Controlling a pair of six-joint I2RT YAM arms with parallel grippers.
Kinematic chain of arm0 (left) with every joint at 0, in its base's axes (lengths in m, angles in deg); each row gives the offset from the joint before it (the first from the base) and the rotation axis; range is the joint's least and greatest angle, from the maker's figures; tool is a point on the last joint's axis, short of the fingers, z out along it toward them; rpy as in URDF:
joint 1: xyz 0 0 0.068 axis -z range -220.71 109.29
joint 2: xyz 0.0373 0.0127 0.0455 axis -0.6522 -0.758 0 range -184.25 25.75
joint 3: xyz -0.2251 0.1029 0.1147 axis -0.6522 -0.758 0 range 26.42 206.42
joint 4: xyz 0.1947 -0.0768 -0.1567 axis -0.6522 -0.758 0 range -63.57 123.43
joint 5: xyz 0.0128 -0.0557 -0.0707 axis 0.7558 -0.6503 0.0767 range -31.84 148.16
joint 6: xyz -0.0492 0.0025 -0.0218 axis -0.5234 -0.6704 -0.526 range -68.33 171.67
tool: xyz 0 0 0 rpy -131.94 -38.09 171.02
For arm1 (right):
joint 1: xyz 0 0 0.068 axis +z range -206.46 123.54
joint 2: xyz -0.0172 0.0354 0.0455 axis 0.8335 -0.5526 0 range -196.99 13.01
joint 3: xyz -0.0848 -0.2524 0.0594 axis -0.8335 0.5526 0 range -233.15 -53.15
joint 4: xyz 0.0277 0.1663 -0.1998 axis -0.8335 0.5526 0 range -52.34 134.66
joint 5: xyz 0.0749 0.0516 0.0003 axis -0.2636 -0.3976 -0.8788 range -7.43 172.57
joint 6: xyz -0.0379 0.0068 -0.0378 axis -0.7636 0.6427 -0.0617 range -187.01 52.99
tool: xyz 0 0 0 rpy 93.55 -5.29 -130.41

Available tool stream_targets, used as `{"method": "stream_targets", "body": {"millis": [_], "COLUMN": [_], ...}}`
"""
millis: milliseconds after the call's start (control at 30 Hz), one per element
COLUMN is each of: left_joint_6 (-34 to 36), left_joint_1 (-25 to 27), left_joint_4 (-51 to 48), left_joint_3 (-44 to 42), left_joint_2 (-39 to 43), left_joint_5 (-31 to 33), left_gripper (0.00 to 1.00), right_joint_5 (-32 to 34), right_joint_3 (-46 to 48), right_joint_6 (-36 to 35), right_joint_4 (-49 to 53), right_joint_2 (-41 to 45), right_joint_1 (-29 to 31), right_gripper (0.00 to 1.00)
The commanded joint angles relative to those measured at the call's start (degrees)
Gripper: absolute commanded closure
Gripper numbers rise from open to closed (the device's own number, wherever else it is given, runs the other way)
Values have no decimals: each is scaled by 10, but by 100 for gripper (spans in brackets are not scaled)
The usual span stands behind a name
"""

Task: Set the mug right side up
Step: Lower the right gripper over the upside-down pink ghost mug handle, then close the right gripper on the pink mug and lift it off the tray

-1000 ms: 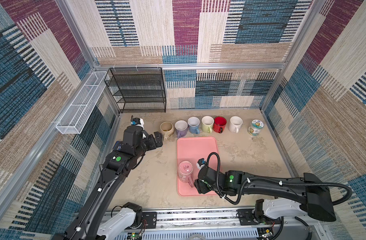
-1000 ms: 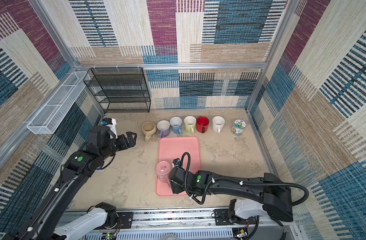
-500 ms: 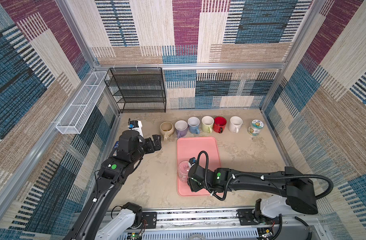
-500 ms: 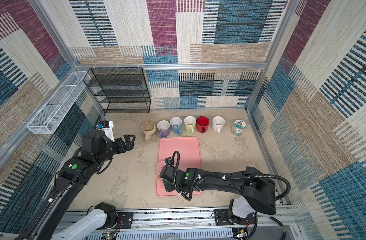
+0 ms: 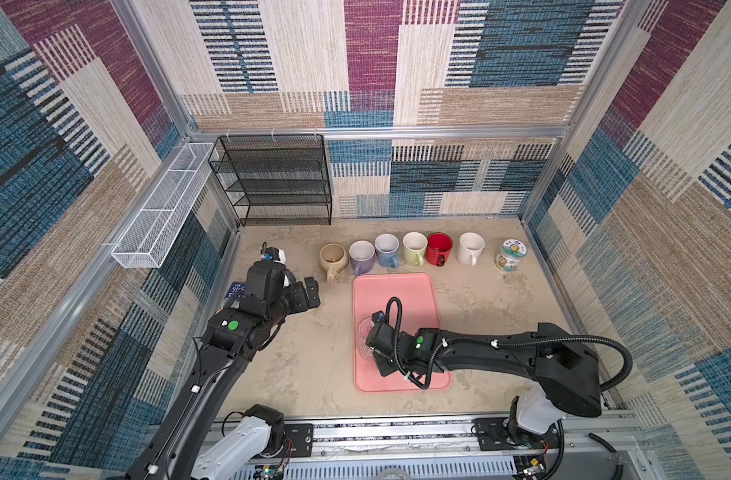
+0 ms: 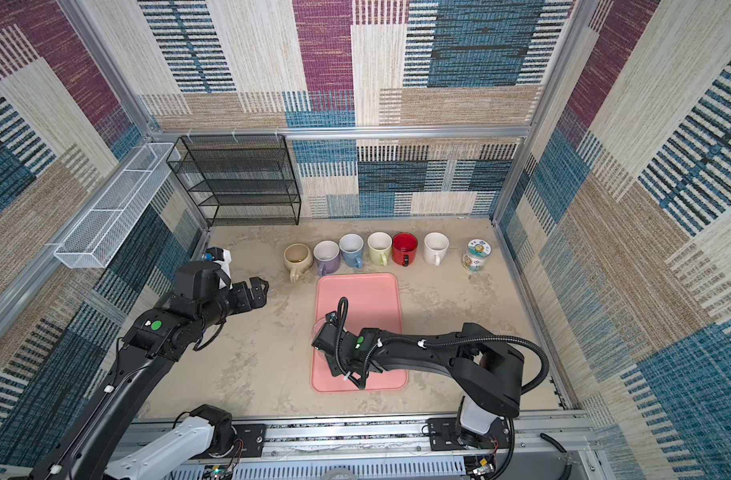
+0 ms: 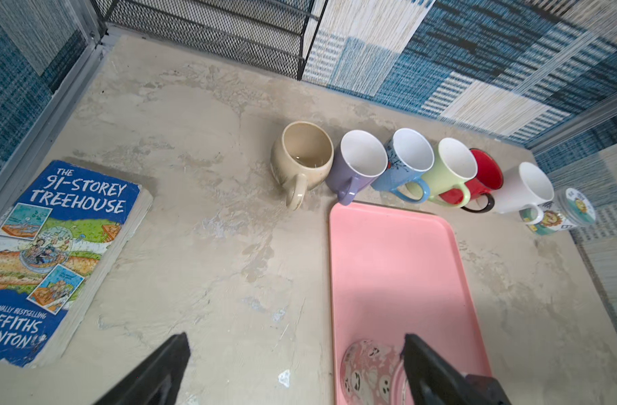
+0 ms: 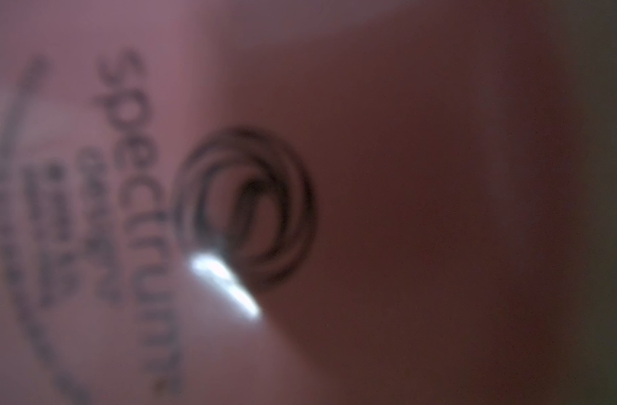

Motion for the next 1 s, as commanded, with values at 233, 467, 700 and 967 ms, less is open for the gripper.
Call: {"method": "stream_targets", "body": {"millis": [233, 467, 700, 967], "left_joint_6": [35, 50, 53, 54], "left_joint_1": [-2, -5, -6, -10], "left_joint_4": [-6, 15, 13, 14], "left_joint_3": [1, -17, -17, -20], "left_joint_2": [-5, 11, 2, 0], "left_joint_5": [-27, -62, -69, -75], "left_gripper": [0, 0, 0, 0], "right_joint_5": [-5, -5, -10, -16], "right_joint_3": [-16, -14, -23, -39], "right_joint_6": [-35, -58, -83, -103], "right_joint_4": [0, -8, -19, -25], "right_joint_2": [-12, -12, -20, -37], "right_joint_1": [-30, -57, -82, -94], "right_gripper": [76, 86, 91, 79]}}
